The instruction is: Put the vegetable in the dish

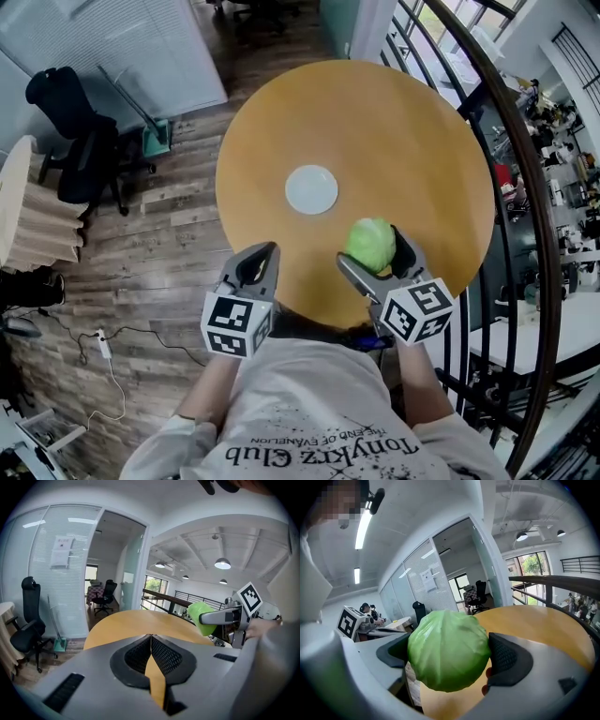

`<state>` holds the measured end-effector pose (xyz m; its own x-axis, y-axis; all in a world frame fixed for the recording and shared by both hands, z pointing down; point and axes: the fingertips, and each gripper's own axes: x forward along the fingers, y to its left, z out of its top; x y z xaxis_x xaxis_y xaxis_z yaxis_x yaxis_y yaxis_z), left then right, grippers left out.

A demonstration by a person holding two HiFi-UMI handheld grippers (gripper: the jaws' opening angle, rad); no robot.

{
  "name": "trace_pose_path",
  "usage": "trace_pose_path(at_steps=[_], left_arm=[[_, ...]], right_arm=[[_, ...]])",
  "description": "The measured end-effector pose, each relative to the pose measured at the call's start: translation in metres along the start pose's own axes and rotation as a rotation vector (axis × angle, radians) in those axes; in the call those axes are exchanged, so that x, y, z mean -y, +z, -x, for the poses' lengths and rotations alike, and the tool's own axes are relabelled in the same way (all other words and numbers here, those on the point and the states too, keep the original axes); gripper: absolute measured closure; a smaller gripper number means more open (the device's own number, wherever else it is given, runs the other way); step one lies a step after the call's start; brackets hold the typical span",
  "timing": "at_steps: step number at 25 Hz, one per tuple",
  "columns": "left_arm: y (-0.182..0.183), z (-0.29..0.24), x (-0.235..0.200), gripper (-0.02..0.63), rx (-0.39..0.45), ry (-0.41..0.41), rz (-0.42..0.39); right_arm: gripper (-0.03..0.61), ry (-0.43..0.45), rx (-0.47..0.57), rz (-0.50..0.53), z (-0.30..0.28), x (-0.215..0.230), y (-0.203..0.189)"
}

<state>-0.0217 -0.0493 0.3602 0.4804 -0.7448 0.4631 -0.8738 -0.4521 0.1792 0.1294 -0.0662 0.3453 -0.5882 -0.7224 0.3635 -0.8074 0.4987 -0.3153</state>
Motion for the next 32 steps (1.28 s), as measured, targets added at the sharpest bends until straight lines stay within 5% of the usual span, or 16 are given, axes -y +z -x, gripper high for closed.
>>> trace_pose_path(at_steps=[32], left_arm=[[-0.007, -0.096, -0.097, 0.591, -0.097, -0.127, -0.021]], right_arm=[[0.098, -0.116, -0.155, -0.031, -0.137, 0.044, -0.036]])
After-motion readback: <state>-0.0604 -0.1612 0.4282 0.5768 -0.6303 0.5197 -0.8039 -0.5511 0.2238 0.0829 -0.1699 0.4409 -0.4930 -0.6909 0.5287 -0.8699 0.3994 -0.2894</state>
